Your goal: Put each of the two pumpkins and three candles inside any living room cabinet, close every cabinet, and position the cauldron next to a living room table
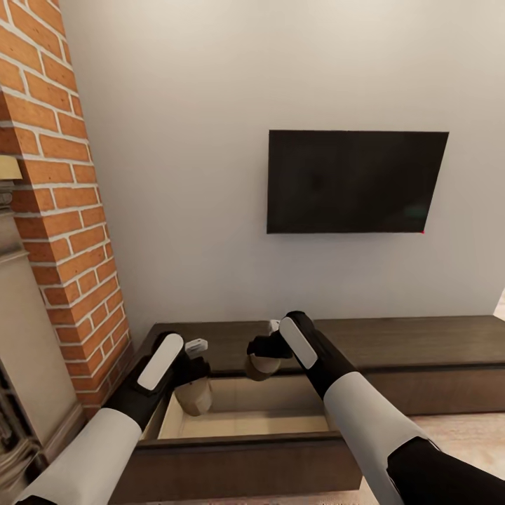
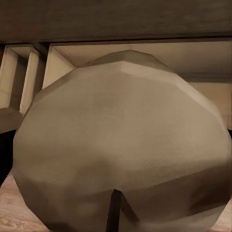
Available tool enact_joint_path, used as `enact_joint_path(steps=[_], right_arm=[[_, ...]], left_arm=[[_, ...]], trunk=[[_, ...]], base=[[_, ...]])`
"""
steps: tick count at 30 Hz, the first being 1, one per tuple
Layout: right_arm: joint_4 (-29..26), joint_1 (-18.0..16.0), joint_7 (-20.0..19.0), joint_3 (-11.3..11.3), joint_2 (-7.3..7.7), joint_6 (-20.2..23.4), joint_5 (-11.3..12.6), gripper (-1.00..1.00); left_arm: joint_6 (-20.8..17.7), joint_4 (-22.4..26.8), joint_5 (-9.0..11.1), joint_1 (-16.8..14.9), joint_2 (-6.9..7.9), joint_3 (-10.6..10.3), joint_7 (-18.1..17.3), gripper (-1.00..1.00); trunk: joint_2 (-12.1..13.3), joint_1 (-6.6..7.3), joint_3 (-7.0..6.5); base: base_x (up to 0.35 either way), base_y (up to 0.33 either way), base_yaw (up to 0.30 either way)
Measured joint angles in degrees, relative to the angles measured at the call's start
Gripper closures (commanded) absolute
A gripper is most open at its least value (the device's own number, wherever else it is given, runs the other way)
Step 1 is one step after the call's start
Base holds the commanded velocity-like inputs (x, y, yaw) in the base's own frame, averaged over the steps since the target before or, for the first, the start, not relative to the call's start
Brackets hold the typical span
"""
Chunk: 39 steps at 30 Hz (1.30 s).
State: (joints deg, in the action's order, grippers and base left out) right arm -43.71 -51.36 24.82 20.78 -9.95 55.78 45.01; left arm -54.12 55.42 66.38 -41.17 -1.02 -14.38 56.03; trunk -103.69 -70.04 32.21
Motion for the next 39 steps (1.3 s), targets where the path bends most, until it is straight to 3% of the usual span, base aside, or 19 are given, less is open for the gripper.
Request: enact_joint_path(steps=[7,23,24,30,39], right_arm=[[2.5,0.0,0.0,0.0,0.13,-0.4,-0.5,1.00],[4.1,0.0,-0.2,0.1,0.19,-2.6,-0.8,1.00],[4.5,0.0,-0.2,0.4,0.18,-3.4,-0.8,1.00],[8.8,0.1,-0.2,7.2,0.16,-10.2,-0.8,1.00],[9.7,0.1,-0.2,8.3,0.05,-12.6,-0.9,1.00]], left_arm=[[1.6,-1.8,-2.7,0.0,-0.07,-0.1,-2.2,1.00],[3.4,-2.2,-2.9,0.0,-0.22,-0.3,-2.4,1.00],[3.4,-2.2,-2.9,0.0,-0.25,-0.3,-2.4,1.00],[3.5,-2.2,-2.9,0.0,-0.47,-0.4,-2.4,1.00],[4.4,-1.6,-3.0,0.0,-0.56,-1.1,-2.4,1.00]], trunk=[[-2.8,-1.54,1.27],[-9.2,-5.05,4.13],[-9.6,-5.27,4.31],[-12.0,-6.59,5.39],[-15.6,-8.57,7.00]], base=[[0.000,0.000,0.000],[0.000,0.000,0.000],[0.000,0.000,0.000],[0.000,0.000,0.000],[0.000,0.000,0.000]])
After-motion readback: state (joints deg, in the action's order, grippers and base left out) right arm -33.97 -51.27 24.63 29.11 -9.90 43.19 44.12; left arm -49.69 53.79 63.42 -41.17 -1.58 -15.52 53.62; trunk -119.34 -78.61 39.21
